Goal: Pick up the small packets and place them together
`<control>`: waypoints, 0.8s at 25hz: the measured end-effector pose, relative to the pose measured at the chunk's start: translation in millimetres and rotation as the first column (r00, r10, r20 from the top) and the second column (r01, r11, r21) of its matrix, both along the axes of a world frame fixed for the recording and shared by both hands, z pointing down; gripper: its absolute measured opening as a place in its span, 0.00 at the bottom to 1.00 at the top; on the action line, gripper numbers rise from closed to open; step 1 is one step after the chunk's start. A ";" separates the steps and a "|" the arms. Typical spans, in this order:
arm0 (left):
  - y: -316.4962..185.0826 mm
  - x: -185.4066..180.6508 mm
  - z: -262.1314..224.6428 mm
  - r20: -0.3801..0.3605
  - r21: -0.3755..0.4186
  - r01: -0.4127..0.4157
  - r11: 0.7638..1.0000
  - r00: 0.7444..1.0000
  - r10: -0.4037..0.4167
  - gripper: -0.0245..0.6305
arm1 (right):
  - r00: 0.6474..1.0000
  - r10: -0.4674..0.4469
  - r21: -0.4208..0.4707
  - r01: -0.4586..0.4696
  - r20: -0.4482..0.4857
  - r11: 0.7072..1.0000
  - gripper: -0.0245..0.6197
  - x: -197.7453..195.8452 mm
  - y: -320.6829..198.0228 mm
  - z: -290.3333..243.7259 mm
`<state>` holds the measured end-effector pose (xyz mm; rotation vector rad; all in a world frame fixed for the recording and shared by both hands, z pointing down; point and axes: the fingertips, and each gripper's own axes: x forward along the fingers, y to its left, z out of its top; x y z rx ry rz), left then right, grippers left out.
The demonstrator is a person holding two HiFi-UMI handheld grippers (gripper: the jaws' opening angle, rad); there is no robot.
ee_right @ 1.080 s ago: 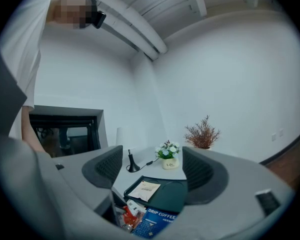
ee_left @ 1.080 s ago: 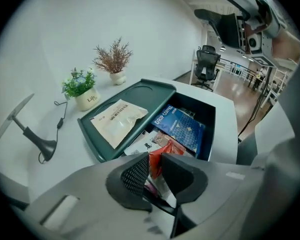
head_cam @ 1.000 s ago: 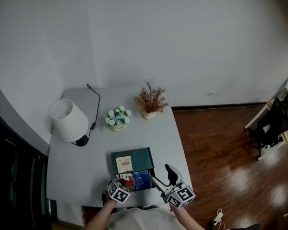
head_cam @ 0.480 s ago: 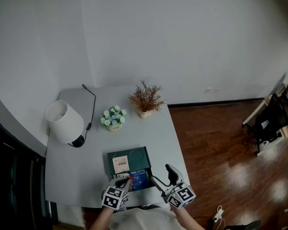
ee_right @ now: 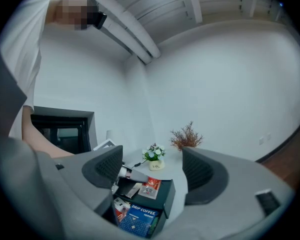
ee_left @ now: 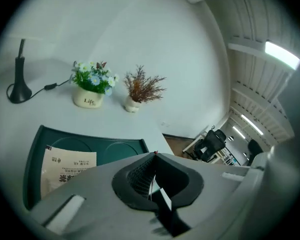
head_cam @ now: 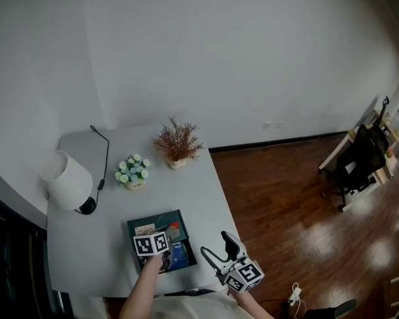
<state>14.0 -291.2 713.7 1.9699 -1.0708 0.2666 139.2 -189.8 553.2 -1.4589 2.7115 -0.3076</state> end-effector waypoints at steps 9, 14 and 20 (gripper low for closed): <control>-22.3 -3.8 39.8 0.184 -0.054 0.067 0.996 0.981 -0.056 0.10 | 1.000 -0.004 0.006 0.004 0.001 1.000 0.61 13.2 -3.6 -4.8; -20.4 -8.8 34.9 0.224 -0.016 0.052 0.999 0.974 -0.047 0.44 | 1.000 -0.030 0.004 0.030 0.007 1.000 0.61 8.3 -5.3 -2.5; -5.8 -27.0 -43.2 0.215 0.253 0.025 0.967 0.973 -0.082 0.59 | 0.998 -0.056 0.042 0.055 0.021 0.998 0.61 -9.6 -13.6 -13.3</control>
